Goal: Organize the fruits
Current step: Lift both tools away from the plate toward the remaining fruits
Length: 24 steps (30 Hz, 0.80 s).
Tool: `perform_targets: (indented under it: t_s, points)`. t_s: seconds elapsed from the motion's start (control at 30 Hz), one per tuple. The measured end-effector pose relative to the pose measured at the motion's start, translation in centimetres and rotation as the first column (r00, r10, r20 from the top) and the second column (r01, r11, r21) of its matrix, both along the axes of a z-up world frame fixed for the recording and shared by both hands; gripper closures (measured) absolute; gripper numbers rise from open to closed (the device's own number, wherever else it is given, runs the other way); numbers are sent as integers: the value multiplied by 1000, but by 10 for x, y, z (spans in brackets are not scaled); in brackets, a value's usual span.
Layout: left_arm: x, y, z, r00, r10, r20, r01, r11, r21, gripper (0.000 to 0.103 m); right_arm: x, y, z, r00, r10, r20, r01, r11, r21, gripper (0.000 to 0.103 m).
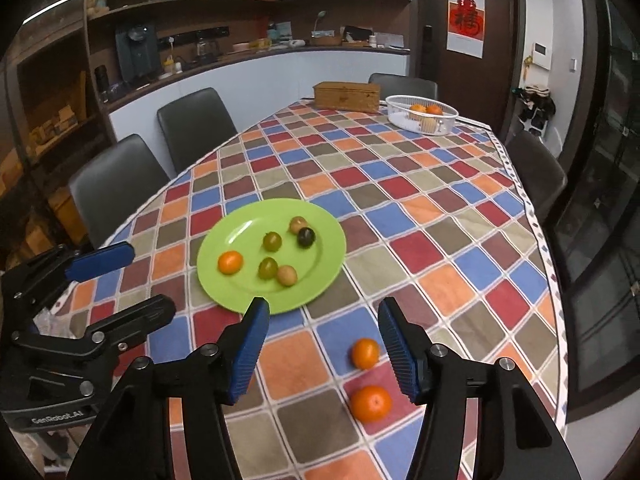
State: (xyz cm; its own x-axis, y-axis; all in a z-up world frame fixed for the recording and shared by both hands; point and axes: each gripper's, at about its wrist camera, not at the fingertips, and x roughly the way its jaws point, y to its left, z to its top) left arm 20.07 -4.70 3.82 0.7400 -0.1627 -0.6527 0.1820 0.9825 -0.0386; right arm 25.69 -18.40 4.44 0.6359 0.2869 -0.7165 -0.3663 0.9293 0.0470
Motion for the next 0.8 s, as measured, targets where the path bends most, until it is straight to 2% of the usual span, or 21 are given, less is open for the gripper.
perform_targets:
  t_s: [0.3, 0.7, 0.8]
  points:
    - [-5, -5, -40, 993, 56, -100, -58, 998, -18, 34, -11, -19, -32, 997, -43, -58, 45, 999, 23, 46]
    - [-3, -15, -92, 967, 75, -244, -76, 997, 6, 34, -13, -36, -86, 983, -95, -156, 97, 995, 5, 46]
    - [0, -17, -101, 962, 84, -260, -81, 996, 22, 34, -12, -39, -96, 979, -109, -174, 110, 994, -1, 45]
